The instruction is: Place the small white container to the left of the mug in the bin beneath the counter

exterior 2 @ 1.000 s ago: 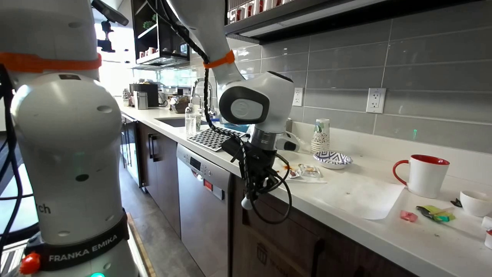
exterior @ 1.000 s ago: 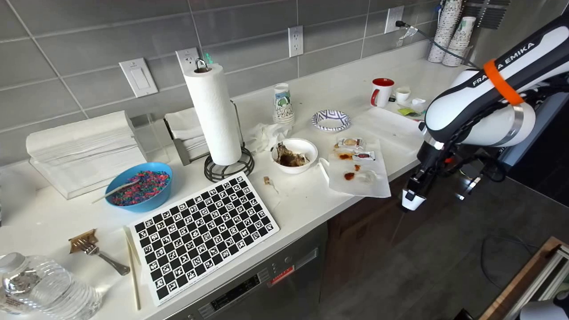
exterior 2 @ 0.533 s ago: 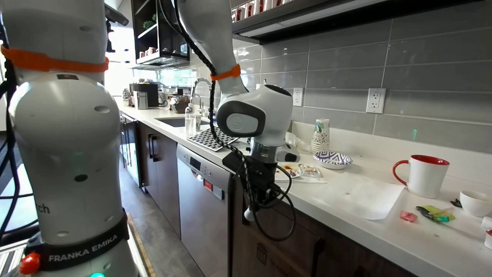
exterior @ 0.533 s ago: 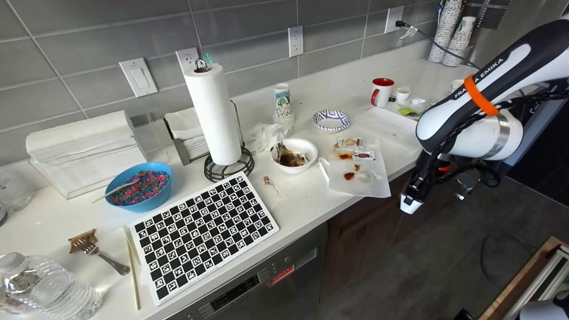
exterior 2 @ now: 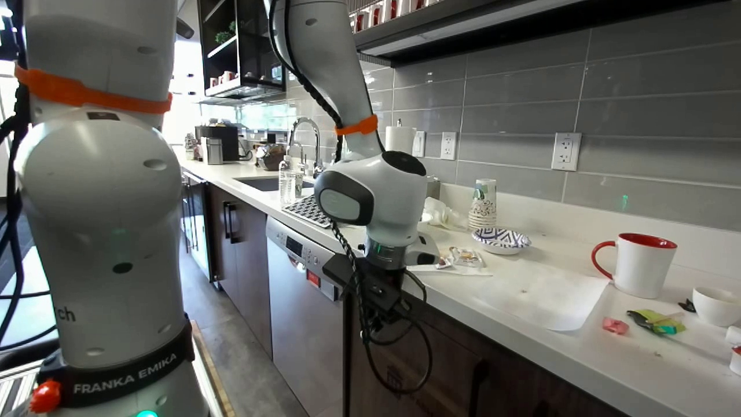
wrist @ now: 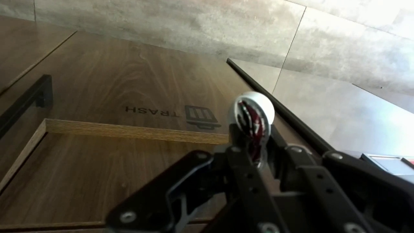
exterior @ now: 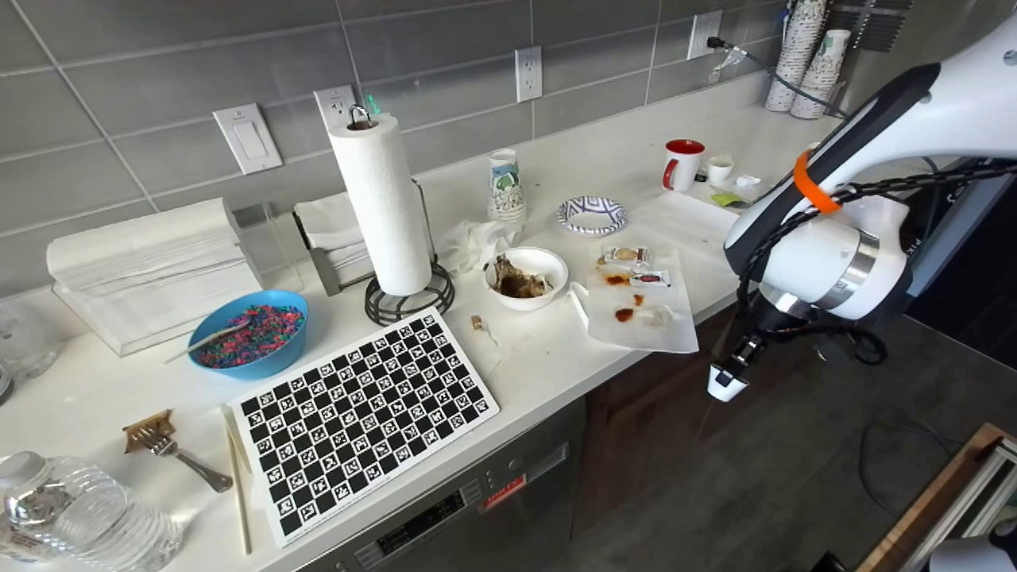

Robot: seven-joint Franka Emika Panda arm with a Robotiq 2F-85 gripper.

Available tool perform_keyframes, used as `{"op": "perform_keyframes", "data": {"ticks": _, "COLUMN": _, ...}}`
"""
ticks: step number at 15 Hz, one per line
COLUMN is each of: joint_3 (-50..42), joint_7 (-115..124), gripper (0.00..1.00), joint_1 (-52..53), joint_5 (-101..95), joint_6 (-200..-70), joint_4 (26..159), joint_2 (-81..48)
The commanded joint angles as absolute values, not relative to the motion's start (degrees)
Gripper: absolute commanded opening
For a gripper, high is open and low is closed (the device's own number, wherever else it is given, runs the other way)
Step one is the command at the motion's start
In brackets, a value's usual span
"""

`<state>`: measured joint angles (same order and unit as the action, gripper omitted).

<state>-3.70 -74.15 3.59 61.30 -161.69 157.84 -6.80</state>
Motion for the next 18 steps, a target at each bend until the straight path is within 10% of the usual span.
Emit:
{"op": "perform_keyframes", "data": {"ticks": 1, "joint_3": -3.5, "joint_7": -76.1, "gripper": 0.21, "joint_1": 3.5, "joint_5": 63.2, "joint_6": -161.7, "joint_4": 157.8, "joint_2": -7.4}}
{"op": "perform_keyframes", "data": {"ticks": 5, "joint_3": -3.3, "joint_7": -77.2, "gripper": 0.21, "joint_1": 3.3, "joint_5": 64.3, "joint_6": -161.7, "joint_4": 157.5, "joint_2": -8.3}}
{"op": "perform_keyframes", "data": {"ticks": 6, "joint_3": -3.3, "joint_7": -77.2, "gripper": 0.05, "joint_1": 3.3, "joint_5": 64.3, "joint_6": -161.7, "joint_4": 157.5, "joint_2": -8.3}}
{"op": "perform_keyframes", "data": {"ticks": 18, "joint_3": -3.6, "joint_7": -107.2, "gripper": 0.05, "joint_1": -2.5, "joint_5": 96.8, "joint_6": -156.0, "joint_4": 150.3, "joint_2": -19.4}}
